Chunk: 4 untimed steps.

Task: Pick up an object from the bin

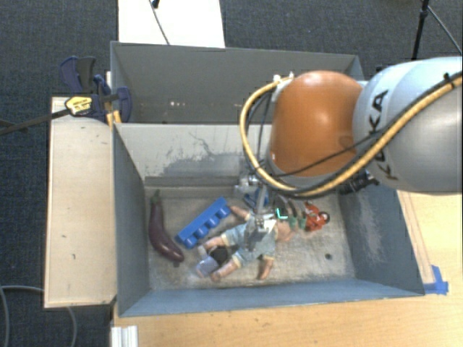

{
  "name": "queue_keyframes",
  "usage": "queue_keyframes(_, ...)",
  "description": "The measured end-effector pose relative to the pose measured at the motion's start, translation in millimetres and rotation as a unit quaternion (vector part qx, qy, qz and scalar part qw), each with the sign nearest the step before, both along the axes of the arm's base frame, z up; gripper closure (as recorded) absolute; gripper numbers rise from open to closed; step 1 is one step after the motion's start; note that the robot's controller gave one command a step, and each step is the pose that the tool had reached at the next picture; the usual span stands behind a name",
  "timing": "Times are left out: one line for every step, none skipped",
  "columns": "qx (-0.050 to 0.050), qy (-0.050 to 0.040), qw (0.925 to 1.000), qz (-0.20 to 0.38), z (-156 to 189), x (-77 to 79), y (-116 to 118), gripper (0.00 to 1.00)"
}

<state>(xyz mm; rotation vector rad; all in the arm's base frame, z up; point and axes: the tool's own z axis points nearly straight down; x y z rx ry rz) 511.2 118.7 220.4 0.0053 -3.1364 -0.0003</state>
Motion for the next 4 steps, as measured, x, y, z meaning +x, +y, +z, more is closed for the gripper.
queue_keyframes(0.0,-0.0038,1.0,-0.002,4,1.7,-1,0.0)
queue_keyframes(0.002,-0.0097,0.9999,0.007,-18,8.3,-1,0.0)
queue_keyframes(0.001,-0.0059,0.9985,0.055,-89,8.6,-2,0.0)
queue_keyframes(0.001,-0.0051,0.9998,-0.02,-148,-9.9,3,1.0)
